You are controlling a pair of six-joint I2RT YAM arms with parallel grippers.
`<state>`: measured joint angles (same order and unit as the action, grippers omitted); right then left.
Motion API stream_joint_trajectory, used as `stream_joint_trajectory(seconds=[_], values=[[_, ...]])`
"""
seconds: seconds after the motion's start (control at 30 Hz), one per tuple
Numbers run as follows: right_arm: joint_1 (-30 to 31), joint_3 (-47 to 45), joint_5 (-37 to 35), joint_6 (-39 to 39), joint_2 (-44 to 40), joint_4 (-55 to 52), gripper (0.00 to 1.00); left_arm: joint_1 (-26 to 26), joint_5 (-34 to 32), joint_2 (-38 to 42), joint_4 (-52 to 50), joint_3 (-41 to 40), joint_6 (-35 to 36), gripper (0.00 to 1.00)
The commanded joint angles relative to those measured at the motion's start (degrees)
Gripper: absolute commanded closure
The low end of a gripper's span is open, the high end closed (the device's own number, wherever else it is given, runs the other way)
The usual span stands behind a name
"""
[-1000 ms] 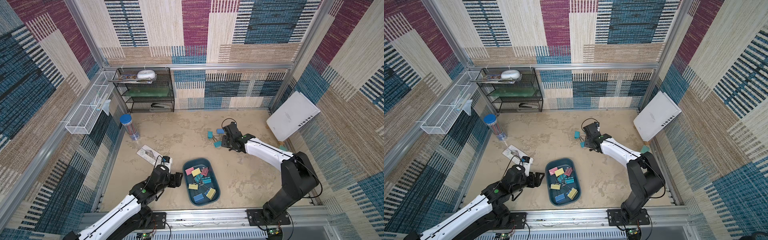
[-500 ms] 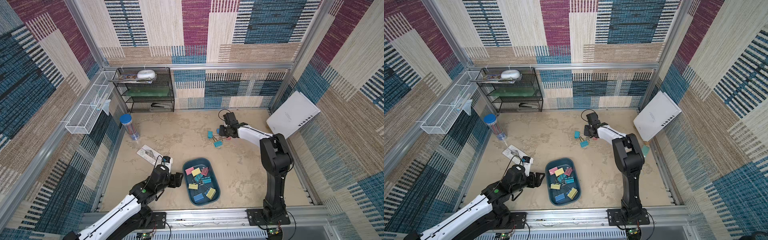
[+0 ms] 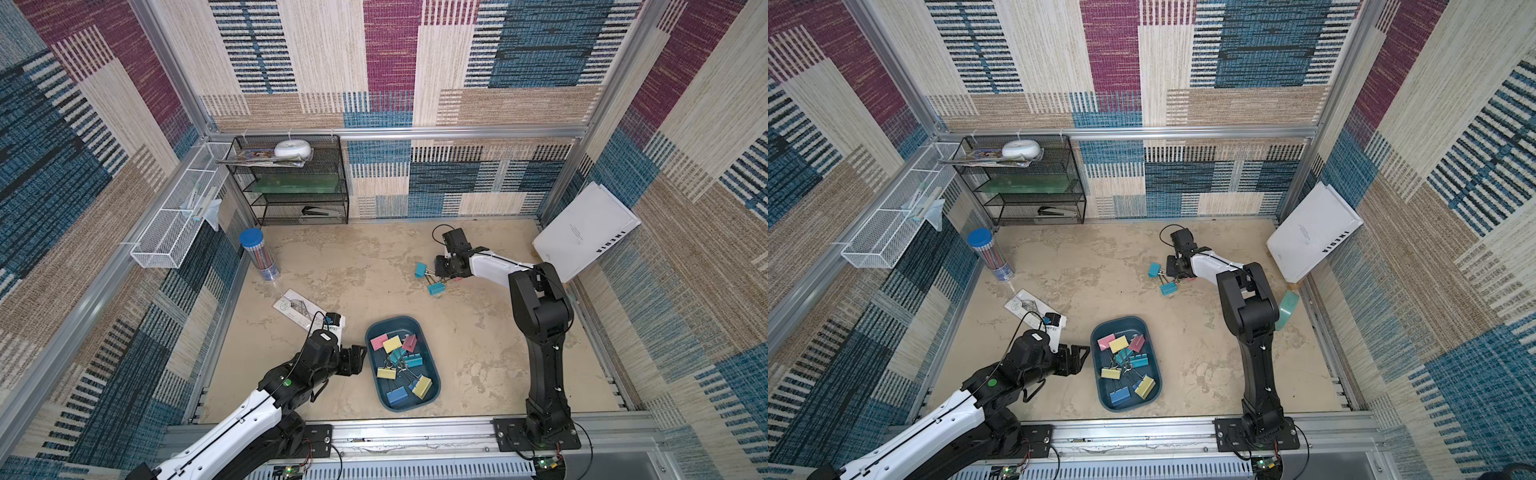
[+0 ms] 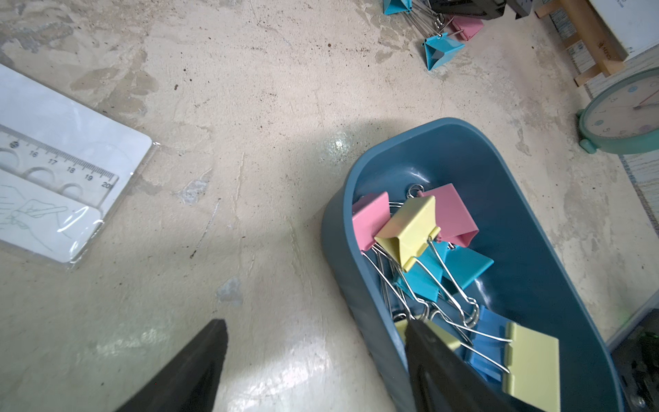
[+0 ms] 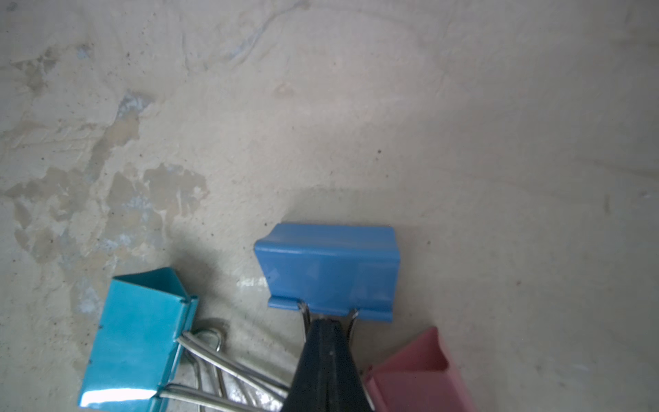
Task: Put the binder clips in the storage box
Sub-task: Adjust the binder clip at the center of the board, then pick up the binder clip at the center of the board.
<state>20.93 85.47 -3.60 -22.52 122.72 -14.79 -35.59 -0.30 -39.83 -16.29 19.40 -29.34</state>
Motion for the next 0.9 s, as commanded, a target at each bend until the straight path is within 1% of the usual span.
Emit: stream_joint_trajectory(seconds=[0.0, 0.1, 0.27, 0.53, 0.57, 0.6, 0.63, 0.7, 0.73, 0.77, 0.8, 0.87], values=[[-0.01, -3.94, 0.73, -0.58, -2.59, -1.21, 1.00, 0.00, -0.50, 0.02, 0.82, -0.13, 0.55, 0.18], [-0.01, -9.81, -0.06, -0.68, -7.19, -0.48, 1.00, 0.07, -0.50, 0.11, 0.87, -0.23, 0.52, 0.18], [-0.36, -18.20, -4.89, 0.34, -14.18, -3.19, 1.00, 0.00, -0.45, 0.35, 0.92, -0.24, 0.60, 0.18], [-2.01, -23.24, -11.15, -0.26, -23.43, -8.62, 1.00, 0.01, -0.23, 1.30, 0.67, -0.56, 0.52, 0.18], [-2.12, -23.33, -11.83, -0.33, -24.31, -9.10, 0.98, 0.00, -0.16, 1.51, 0.67, -0.67, 0.51, 0.18], [-2.18, -23.61, -11.64, -0.16, -25.34, -8.78, 0.93, 0.00, -0.08, 1.70, 0.78, -0.72, 0.58, 0.18], [-2.16, -23.92, -11.01, -0.13, -26.18, -8.49, 0.85, 0.01, -0.06, 1.92, 0.81, -0.75, 0.60, 0.18], [-2.05, -24.67, -9.16, 0.35, -27.62, -7.40, 0.55, 0.00, 0.03, 1.95, 0.73, -0.82, 0.60, 0.18], [-2.09, -25.07, -9.42, 0.37, -27.95, -6.89, 0.47, 0.04, 0.03, 2.10, 0.78, -0.85, 0.60, 0.18], [-2.21, -25.46, -10.24, 0.51, -27.90, -6.35, 0.36, 0.01, 0.13, 2.09, 0.83, -0.84, 0.69, 0.18], [-2.22, -25.46, -10.84, 0.98, -27.40, -5.91, 0.27, 0.00, 0.12, 2.07, 0.81, -0.79, 0.70, 0.18], [-2.34, -24.66, -10.97, 2.01, -25.59, -5.45, 0.18, 0.00, 0.27, 2.17, 0.83, -0.85, 0.82, 0.18]])
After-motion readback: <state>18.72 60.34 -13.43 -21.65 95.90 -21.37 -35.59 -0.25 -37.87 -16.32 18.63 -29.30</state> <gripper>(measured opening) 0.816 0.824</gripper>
